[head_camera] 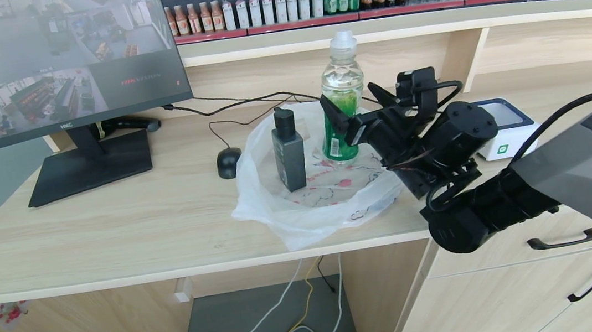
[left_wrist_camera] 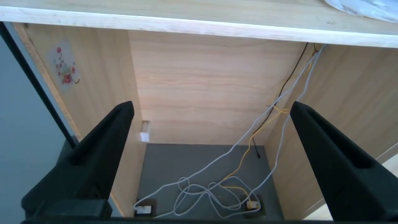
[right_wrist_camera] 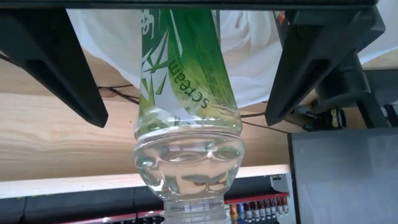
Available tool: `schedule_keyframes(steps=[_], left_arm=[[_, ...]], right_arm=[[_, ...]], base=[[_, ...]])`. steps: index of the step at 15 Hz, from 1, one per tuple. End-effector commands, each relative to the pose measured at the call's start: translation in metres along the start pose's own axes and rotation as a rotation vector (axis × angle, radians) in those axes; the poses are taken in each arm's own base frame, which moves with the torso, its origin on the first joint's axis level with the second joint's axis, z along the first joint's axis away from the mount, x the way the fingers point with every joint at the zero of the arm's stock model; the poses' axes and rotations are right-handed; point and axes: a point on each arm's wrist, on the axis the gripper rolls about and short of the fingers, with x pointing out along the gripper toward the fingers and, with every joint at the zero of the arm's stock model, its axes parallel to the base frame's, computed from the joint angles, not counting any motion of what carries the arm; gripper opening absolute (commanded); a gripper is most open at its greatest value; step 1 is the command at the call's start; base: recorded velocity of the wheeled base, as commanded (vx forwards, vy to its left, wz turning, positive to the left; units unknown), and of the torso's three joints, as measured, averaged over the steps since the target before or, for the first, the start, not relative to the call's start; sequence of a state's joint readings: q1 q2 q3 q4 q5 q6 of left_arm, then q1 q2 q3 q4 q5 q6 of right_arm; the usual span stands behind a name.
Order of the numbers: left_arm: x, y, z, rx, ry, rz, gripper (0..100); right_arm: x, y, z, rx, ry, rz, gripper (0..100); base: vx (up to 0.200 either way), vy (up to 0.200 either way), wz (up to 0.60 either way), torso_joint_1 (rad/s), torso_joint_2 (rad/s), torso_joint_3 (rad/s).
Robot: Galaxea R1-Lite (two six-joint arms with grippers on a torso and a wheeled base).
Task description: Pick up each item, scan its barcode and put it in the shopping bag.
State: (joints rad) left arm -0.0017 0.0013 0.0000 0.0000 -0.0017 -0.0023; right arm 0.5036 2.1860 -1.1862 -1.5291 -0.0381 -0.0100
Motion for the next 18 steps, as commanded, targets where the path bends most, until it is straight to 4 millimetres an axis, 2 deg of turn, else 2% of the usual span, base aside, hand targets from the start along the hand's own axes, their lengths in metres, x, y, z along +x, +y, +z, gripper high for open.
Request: schedule_keyframes(steps=[1,4,8,11,18], left_arm=[[0.0,0.0,0.0,-0.001,0.0,0.0,100],[0.0,0.0,0.0,0.001,0.0,0.0,100],[0.0,0.0,0.0,-0.001,0.0,0.0,100],[0.0,0.0,0.0,-0.001,0.0,0.0,100],[0.0,0.0,0.0,-0.001,0.0,0.0,100]], right_arm=[[-0.016,-0.001,0.008,-0.001,0.011,-0.002,100],[-0.046,-0.002,0.018,-0.004,0.098,-0.006,100],[-0.071,-0.001,0.041,-0.004,0.126,0.001,100],[-0.1,0.0,0.054,0.002,0.177,0.012,100],[-0.103,0.0,0.062,0.002,0.163,0.013,100]], base=[[0.0,0.0,0.0,0.0,0.0,0.0],[0.0,0.0,0.0,0.0,0.0,0.0],[0.0,0.0,0.0,0.0,0.0,0.0],[0.0,0.0,0.0,0.0,0.0,0.0],[0.0,0.0,0.0,0.0,0.0,0.0]])
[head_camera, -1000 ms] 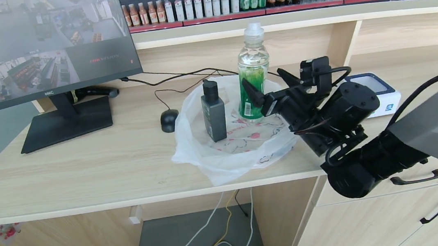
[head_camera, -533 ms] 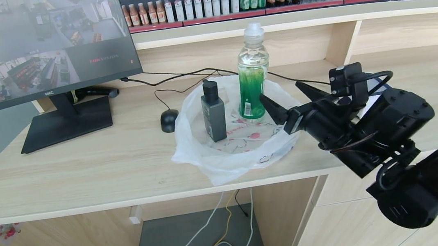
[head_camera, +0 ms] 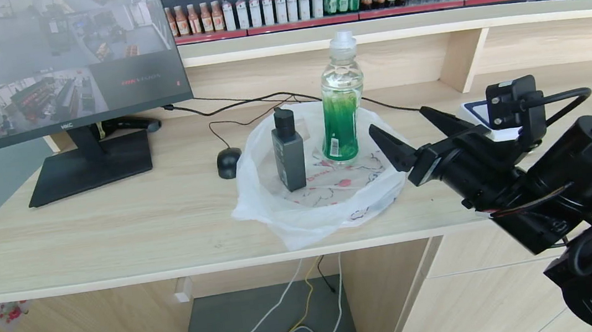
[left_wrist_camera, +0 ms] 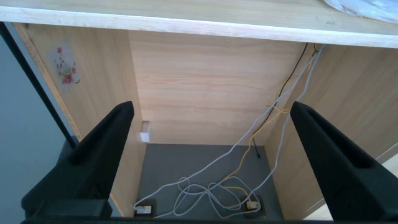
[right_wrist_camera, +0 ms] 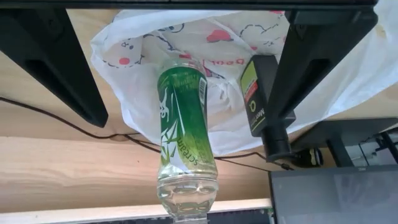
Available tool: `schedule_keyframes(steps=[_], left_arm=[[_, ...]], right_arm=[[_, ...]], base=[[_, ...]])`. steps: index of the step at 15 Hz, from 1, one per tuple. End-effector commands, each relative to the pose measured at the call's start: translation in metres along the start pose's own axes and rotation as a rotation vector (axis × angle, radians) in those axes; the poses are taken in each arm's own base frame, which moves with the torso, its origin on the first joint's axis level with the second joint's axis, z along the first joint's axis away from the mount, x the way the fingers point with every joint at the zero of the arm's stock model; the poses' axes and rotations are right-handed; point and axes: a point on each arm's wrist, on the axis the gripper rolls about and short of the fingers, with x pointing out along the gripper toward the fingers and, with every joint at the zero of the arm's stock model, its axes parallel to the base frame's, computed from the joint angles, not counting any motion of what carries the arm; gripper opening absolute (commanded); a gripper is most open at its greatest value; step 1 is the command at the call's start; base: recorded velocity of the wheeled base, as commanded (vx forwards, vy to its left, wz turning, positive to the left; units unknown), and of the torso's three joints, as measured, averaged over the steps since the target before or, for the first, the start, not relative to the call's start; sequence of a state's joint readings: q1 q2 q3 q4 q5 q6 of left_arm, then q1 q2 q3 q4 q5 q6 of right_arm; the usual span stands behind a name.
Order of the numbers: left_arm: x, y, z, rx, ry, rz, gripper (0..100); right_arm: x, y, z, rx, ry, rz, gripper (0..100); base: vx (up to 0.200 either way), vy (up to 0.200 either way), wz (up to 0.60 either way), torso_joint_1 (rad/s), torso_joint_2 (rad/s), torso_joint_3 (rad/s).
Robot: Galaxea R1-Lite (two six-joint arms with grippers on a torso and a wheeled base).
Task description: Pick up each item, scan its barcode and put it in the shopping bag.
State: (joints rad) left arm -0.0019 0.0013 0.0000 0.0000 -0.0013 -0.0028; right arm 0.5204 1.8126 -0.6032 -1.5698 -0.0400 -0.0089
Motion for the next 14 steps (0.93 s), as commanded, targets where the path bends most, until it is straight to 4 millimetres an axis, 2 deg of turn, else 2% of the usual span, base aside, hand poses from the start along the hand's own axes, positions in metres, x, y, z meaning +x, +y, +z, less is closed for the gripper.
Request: schedule_keyframes(steps=[1,6,12,14], left_arm=[[0.0,0.0,0.0,0.0,0.0,0.0,100],[0.0,0.0,0.0,0.0,0.0,0.0,100],[0.0,0.0,0.0,0.001,0.0,0.0,100],[0.0,0.0,0.0,0.003,0.0,-0.001,100]], right_arm=[[0.0018,-0.0005,0.0004,0.001,-0.006,-0.002,100],[0.002,0.0004,0.0012,0.016,-0.009,0.0,100],[0.0026,-0.0005,0.0012,0.03,-0.011,-0.002,100],[0.0021,-0.0005,0.0007,0.03,-0.008,-0.003,100]], base=[[0.0,0.0,0.0,0.0,0.0,0.0],[-0.2,0.0,0.0,0.003,0.0,0.001],[0.0,0.0,0.0,0.0,0.0,0.0],[0.0,-0.2,0.0,-0.005,0.0,0.002]])
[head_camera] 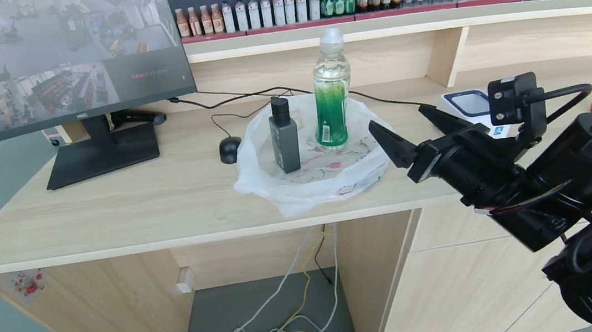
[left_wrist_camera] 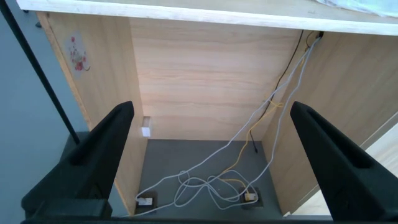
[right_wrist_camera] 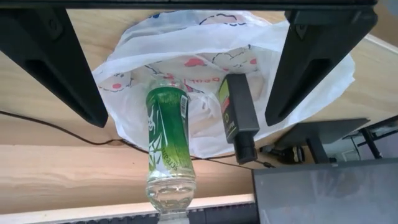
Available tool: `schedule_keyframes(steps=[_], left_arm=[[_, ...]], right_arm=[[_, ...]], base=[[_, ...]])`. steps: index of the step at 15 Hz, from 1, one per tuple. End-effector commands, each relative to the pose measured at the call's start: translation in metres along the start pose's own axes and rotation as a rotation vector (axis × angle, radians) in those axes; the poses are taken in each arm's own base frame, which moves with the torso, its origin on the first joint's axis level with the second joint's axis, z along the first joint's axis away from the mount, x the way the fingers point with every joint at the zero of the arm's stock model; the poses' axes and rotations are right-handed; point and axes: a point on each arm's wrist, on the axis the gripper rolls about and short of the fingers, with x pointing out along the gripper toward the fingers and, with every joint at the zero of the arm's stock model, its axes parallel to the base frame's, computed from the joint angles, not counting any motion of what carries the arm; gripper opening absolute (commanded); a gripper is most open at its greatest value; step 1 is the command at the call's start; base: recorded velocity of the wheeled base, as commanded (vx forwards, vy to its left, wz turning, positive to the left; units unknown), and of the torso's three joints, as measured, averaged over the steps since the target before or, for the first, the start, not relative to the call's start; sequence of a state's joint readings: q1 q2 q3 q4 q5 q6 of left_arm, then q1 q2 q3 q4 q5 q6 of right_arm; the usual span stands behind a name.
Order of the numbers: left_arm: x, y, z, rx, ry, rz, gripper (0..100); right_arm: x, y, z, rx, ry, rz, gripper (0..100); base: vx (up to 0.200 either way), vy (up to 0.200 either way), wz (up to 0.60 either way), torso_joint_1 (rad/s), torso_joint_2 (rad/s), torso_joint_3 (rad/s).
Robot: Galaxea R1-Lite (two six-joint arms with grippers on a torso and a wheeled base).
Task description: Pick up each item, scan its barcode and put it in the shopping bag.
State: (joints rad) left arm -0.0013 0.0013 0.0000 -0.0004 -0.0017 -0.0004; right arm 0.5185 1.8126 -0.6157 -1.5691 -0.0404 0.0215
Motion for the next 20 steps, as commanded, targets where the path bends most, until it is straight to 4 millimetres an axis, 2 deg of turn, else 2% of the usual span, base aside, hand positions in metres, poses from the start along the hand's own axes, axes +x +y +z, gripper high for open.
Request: schedule_keyframes(steps=[1,7,20], left_arm=[[0.0,0.0,0.0,0.0,0.001,-0.002,100],[0.0,0.0,0.0,0.0,0.001,0.0,100],[0.0,0.0,0.0,-0.001,0.001,0.0,100]], right_arm=[[-0.001,0.0,-0.001,0.0,0.003,-0.001,100],[-0.01,-0.003,0.007,-0.003,-0.004,-0.01,100],[-0.009,-0.003,0.012,0.005,-0.022,-0.009,100]], base=[[0.0,-0.2,0.0,-0.007,0.0,0.002],[0.0,-0.2,0.0,0.004,0.01,0.001],[0.0,-0.2,0.0,0.002,0.0,0.004]])
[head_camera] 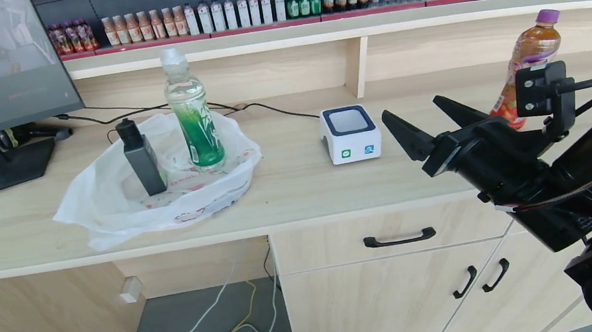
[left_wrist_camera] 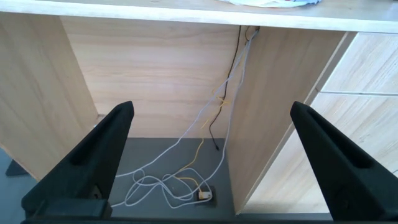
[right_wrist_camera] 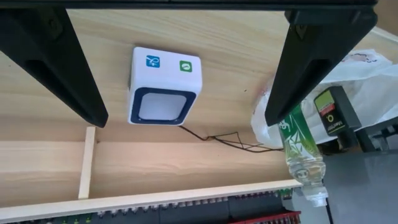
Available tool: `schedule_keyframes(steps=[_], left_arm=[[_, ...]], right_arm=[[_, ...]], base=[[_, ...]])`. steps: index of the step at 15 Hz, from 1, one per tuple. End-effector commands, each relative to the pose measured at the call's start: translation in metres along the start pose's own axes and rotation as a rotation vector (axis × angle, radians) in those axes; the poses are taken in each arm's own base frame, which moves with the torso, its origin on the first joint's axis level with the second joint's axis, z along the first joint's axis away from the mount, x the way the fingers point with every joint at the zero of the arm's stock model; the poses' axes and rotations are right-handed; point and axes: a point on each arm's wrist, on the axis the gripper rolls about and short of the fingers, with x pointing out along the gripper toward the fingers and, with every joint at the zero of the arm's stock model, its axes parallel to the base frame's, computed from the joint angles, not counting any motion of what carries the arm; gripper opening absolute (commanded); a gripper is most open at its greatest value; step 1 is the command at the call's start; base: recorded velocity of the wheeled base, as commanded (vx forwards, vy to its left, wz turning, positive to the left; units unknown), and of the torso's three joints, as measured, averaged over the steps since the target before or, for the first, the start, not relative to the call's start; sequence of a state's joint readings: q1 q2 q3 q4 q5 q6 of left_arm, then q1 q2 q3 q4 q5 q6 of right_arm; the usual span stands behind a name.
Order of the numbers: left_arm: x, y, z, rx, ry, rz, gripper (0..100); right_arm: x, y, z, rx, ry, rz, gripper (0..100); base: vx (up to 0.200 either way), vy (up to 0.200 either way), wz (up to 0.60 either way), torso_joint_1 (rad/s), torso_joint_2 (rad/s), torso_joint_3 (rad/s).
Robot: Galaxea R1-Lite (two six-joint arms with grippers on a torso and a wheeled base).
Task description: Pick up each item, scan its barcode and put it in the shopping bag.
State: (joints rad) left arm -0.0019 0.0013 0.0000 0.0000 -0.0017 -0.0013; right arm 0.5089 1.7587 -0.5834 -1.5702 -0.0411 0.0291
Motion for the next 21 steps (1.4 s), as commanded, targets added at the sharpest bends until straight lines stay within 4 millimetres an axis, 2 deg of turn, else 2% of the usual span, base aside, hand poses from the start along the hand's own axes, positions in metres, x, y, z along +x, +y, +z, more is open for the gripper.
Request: schedule_keyframes(steps=[1,21], left_arm=[[0.0,0.0,0.0,-0.002,0.0,0.001,100],[0.0,0.0,0.0,-0.003,0.0,0.002,100]], right_arm=[[0.0007,0.0001,-0.0008,0.0,0.001,0.0,100],[-0.0012,-0.0006,-0.0053,-0.001,0.021,-0.002,100]], base=[[0.0,-0.2,0.0,0.002,-0.01,0.002],[-0.01,-0.2,0.0,0.003,0.0,0.003]])
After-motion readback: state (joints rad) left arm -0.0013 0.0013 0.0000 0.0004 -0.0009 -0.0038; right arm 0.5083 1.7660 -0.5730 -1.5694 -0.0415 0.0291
